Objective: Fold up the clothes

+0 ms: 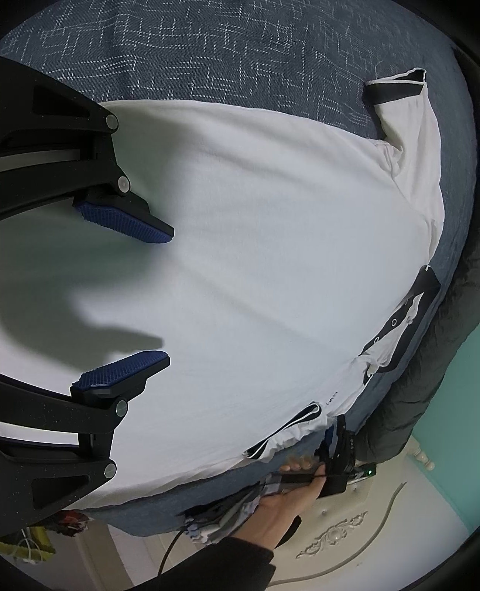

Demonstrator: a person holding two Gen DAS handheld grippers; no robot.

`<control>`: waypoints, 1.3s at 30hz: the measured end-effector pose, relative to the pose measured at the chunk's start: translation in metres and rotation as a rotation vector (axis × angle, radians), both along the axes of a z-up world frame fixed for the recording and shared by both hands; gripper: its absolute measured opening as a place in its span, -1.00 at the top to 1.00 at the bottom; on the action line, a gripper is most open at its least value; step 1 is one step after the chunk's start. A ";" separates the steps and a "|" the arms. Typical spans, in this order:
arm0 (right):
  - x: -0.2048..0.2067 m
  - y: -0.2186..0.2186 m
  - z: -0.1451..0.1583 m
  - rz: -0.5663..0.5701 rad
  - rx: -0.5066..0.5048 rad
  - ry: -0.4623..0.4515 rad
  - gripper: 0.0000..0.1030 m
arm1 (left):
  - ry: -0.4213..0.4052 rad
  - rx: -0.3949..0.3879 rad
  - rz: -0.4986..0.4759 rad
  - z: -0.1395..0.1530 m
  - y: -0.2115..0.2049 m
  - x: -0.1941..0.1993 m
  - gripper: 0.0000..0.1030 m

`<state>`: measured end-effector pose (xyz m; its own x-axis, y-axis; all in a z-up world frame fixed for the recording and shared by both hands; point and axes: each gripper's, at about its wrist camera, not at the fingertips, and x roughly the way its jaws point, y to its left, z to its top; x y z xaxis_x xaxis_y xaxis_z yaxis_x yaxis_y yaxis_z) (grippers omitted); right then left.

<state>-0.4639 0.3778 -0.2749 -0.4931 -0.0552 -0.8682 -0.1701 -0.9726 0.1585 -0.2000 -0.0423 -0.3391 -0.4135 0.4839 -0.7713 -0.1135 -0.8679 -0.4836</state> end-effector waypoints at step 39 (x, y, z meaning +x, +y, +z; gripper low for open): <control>0.057 -0.010 0.018 0.108 -0.029 0.096 0.60 | 0.005 0.004 -0.012 0.000 -0.003 0.005 -0.36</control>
<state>-0.4065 0.3677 -0.2570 -0.5634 -0.1365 -0.8148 -0.0479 -0.9792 0.1972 -0.1954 -0.0449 -0.3389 -0.4111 0.4921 -0.7674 -0.1265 -0.8645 -0.4865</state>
